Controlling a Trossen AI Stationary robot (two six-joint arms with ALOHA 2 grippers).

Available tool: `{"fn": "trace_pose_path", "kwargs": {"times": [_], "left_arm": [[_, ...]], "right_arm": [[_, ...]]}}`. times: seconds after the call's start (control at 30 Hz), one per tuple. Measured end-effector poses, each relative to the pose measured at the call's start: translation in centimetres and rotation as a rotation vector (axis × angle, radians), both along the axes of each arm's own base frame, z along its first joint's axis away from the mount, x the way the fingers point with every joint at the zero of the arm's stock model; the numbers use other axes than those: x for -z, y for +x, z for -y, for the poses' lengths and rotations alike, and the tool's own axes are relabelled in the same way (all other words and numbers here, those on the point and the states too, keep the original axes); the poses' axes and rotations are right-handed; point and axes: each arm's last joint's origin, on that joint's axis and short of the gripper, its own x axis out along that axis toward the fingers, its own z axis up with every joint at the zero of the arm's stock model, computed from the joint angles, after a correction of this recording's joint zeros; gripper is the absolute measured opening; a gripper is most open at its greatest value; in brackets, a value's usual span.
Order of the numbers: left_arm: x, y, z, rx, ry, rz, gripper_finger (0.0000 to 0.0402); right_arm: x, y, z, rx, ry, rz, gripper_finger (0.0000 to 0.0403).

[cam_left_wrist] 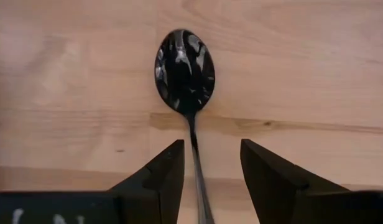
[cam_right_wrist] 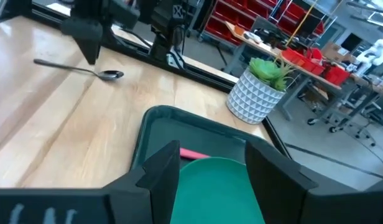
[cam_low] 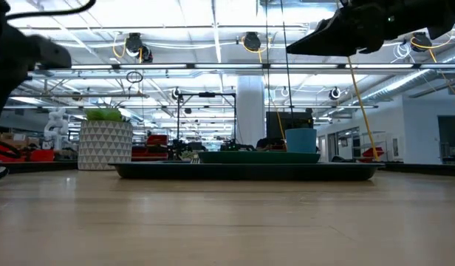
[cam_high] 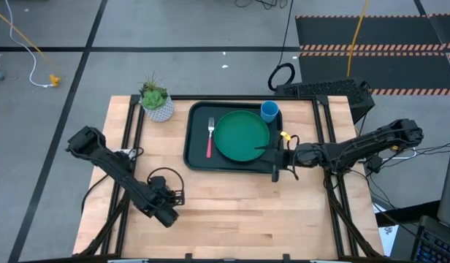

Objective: Pick and place plate/cup/fork/spoon on tray
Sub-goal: Put the black spoon on the black tray to the left of the orange fork

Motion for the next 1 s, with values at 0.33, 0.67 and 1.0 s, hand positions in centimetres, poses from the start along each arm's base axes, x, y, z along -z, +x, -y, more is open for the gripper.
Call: {"fn": "trace_pose_path", "kwargs": {"times": [0.33,0.67,1.0], "left_arm": [[2.8,-0.4,-0.3,-0.022,-0.059,0.058,0.0159],[3.5,-1.0,-0.6,-0.027,-0.078,0.007,0.0159],[3.9,-1.2,-0.8,0.009,-0.085,0.012,0.0159]], "right_arm": [[0.3,-0.1,0.0,0.014,0.049,-0.026,0.0173],[1.2,-0.4,0.1,0.032,0.082,-0.114,0.0173],[1.5,-0.5,0.0,0.041,0.111,-0.130,0.0173]]}}
